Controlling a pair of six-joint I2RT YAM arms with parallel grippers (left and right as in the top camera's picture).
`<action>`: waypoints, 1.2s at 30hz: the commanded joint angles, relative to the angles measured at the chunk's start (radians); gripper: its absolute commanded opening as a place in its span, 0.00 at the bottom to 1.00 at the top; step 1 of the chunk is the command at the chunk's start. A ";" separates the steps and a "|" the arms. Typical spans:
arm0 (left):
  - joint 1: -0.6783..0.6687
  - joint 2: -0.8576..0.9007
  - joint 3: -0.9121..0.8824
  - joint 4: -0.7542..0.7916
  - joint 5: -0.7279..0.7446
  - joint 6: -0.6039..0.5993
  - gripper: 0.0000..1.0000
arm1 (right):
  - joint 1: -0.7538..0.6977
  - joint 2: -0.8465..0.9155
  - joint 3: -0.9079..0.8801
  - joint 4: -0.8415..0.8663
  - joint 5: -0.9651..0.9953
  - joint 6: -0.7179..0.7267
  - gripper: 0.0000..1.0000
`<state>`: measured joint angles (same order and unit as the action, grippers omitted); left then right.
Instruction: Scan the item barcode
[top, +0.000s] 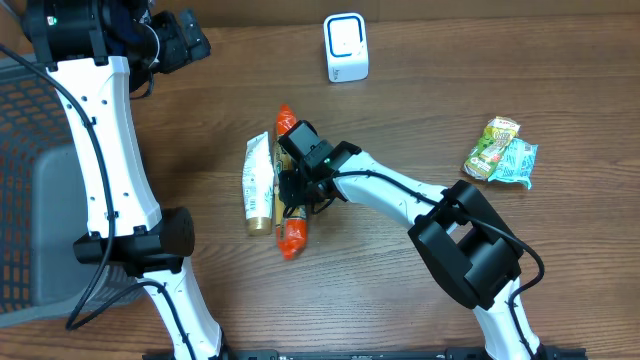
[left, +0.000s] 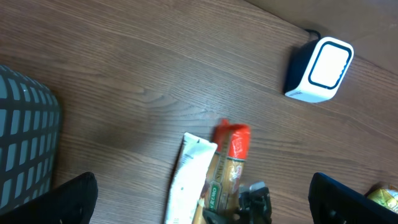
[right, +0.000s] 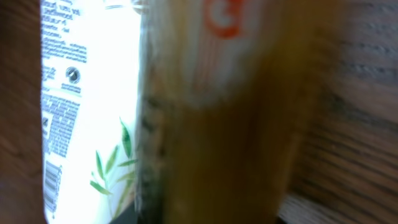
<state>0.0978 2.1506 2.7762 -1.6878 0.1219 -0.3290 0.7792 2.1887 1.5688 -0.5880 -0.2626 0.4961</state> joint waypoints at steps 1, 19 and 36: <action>-0.006 -0.026 0.002 -0.002 -0.006 0.019 0.99 | -0.017 0.031 -0.008 -0.027 -0.073 -0.003 0.09; -0.006 -0.026 0.002 -0.002 -0.006 0.019 1.00 | -0.245 -0.261 0.000 -0.295 0.144 -0.163 0.04; -0.006 -0.026 0.002 -0.002 -0.006 0.019 1.00 | -0.063 -0.115 -0.019 -0.560 0.678 -0.241 0.15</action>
<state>0.0978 2.1506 2.7762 -1.6878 0.1223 -0.3290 0.7010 2.0716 1.5448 -1.1324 0.3801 0.2924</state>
